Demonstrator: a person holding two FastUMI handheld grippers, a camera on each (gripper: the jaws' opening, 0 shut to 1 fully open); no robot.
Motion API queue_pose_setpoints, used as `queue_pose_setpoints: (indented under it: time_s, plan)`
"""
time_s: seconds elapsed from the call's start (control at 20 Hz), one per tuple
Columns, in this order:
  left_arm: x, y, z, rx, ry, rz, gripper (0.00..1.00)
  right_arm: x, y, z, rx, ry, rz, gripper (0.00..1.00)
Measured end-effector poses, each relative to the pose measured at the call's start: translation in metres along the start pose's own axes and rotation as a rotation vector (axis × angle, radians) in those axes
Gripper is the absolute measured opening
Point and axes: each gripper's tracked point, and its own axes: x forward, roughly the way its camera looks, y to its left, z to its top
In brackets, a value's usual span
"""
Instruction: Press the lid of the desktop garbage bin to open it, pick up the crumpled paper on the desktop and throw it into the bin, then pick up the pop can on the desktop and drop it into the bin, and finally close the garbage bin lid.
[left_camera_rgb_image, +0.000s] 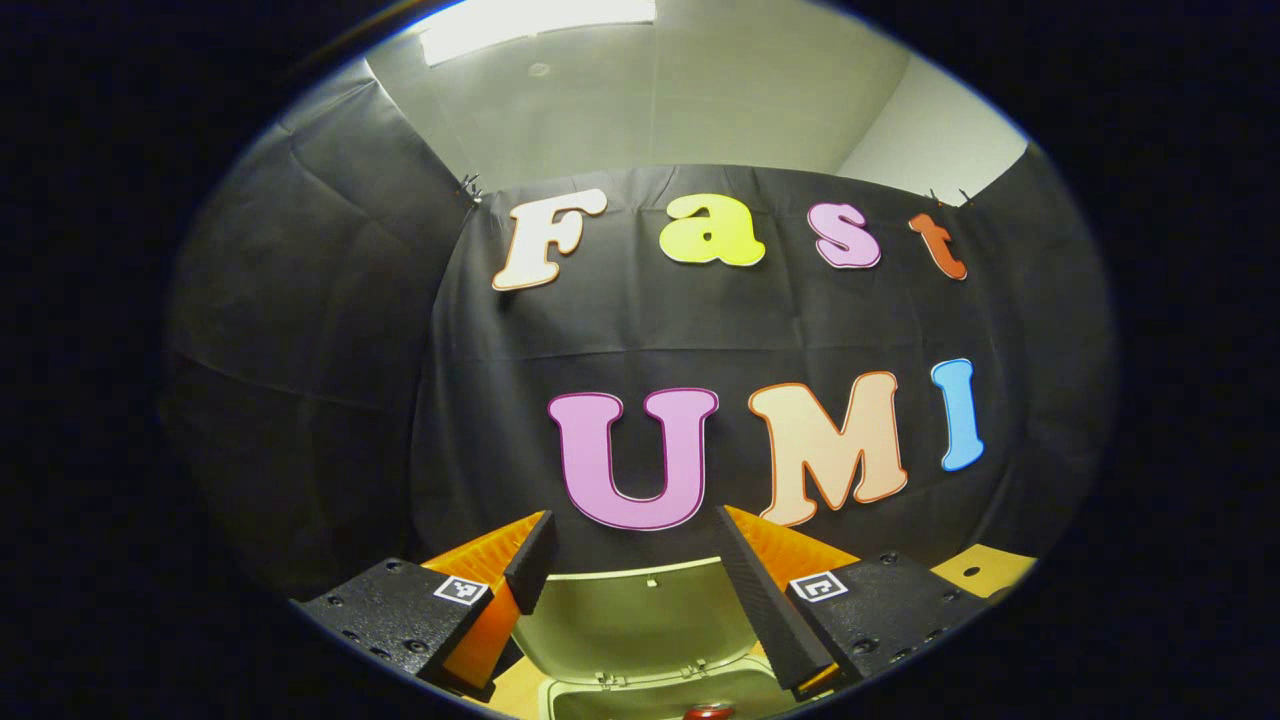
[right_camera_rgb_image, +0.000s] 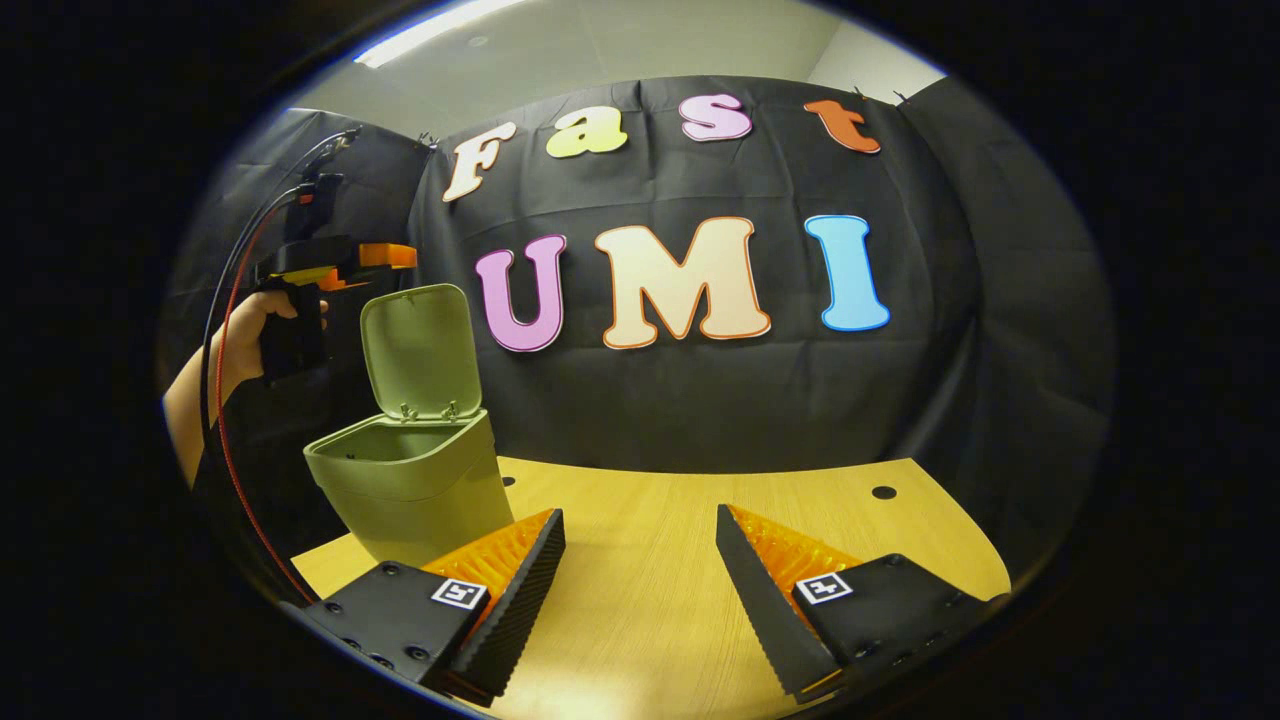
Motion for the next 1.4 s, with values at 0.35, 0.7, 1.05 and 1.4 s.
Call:
queue_pose_setpoints:
  time_s: [0.35, 0.7, 1.05, 1.4]
  plan:
    - [0.028, 0.002, -0.021, -0.022, 0.069, -0.003, 0.92, 0.002, -0.010, -0.006, 0.004, 0.018, -0.039, 0.96]
    - [0.002, -0.004, -0.031, -0.020, 0.120, 0.020, 0.92, 0.001, -0.029, 0.005, -0.010, 0.009, -0.020, 0.96]
    - [-0.046, -0.013, -0.040, -0.031, 0.157, 0.056, 0.93, -0.001, -0.033, 0.009, -0.025, 0.009, 0.057, 0.95]
    - [-0.092, -0.025, -0.065, -0.026, 0.191, 0.079, 0.93, -0.005, -0.032, 0.007, -0.032, 0.025, 0.126, 0.96]
